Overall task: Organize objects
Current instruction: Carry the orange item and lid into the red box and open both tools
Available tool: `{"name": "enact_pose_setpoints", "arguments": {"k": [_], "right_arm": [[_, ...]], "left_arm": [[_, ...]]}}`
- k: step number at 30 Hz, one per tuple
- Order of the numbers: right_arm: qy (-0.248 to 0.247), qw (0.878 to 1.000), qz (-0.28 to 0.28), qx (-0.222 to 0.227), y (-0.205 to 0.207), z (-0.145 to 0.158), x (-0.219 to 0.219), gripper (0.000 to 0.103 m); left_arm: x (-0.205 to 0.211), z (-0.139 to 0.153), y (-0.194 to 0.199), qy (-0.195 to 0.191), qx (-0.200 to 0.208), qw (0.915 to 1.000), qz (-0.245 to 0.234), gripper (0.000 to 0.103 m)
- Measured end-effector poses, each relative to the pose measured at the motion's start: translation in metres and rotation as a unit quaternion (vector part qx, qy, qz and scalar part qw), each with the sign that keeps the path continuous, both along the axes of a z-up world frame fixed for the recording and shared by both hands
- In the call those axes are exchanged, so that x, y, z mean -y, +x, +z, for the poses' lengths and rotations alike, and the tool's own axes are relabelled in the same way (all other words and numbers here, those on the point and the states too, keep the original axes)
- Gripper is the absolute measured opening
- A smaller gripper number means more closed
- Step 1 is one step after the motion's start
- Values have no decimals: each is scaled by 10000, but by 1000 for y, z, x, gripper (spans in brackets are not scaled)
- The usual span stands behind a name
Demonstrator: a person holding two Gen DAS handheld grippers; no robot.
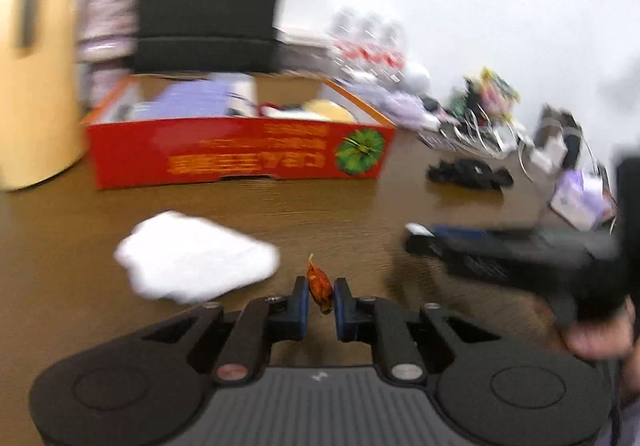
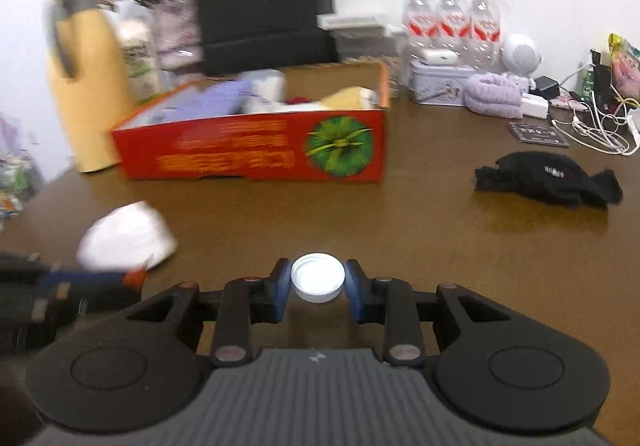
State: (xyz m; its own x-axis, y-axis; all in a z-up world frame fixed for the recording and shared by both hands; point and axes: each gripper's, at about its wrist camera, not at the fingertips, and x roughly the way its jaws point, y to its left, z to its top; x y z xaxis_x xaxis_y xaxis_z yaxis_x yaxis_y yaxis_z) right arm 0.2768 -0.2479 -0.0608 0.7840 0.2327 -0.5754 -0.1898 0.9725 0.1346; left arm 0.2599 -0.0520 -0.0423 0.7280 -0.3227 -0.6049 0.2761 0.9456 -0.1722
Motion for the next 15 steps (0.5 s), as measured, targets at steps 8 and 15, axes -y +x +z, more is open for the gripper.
{"name": "enact_pose_setpoints", "arguments": {"k": [8,15], "right_arm": [[298,9991,218,208,-118,28,-1,29],[80,9928,157,1182,-98,92,1,29]], "left_arm": [[-53,37,-67,-171,258,9984,463,12],[-65,89,-36,-401,1182,9916,340,12]]}}
